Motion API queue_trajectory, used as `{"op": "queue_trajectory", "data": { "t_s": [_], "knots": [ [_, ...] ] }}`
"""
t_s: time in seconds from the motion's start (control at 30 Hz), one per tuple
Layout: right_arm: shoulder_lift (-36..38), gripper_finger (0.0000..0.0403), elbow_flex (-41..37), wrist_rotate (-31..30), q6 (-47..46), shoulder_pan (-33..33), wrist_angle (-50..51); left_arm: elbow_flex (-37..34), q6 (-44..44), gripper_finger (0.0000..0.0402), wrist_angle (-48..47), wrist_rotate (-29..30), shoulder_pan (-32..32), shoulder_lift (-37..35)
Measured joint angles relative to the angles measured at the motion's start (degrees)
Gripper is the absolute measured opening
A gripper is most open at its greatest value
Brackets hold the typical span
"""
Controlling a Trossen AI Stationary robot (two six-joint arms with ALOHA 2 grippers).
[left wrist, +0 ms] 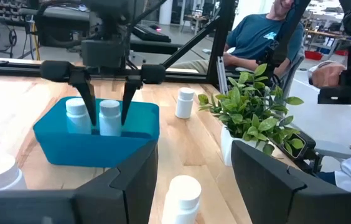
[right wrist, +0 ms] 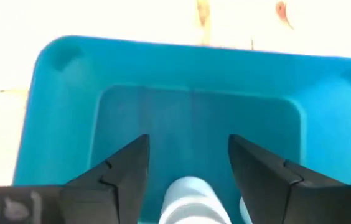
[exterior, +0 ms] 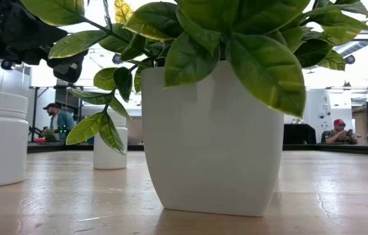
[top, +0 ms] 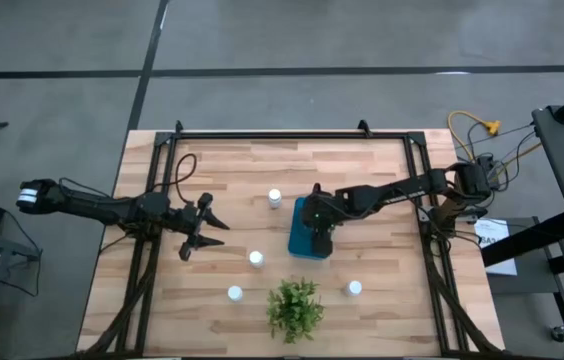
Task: Pick and place pill bottles into a basket
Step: Put the white pill bottle into the blue bin
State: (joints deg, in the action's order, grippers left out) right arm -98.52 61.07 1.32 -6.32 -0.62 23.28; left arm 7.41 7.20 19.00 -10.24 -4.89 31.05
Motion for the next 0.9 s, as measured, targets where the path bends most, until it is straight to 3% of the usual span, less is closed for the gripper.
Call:
{"op": "queue_trajectory", "data": {
  "t_s": [0.23,0.53,0.9],
  "knots": [
    [0.0,0.0156,2.17,0.0,2.02,-0.04,0.6,-0.23,-0.04,0.0188,-0.35,0.0,0.0,0.1],
    [0.15,0.002,0.78,-3.13,3.1,-0.17,0.52,-0.25,-0.26,0.0188,-0.32,0.0,-0.04,0.07],
    [4.72,0.0008,-0.67,-8.55,3.53,-0.39,2.14,-0.25,-0.33,0.0188,-0.14,0.0,-0.02,0.61]
  ]
}}
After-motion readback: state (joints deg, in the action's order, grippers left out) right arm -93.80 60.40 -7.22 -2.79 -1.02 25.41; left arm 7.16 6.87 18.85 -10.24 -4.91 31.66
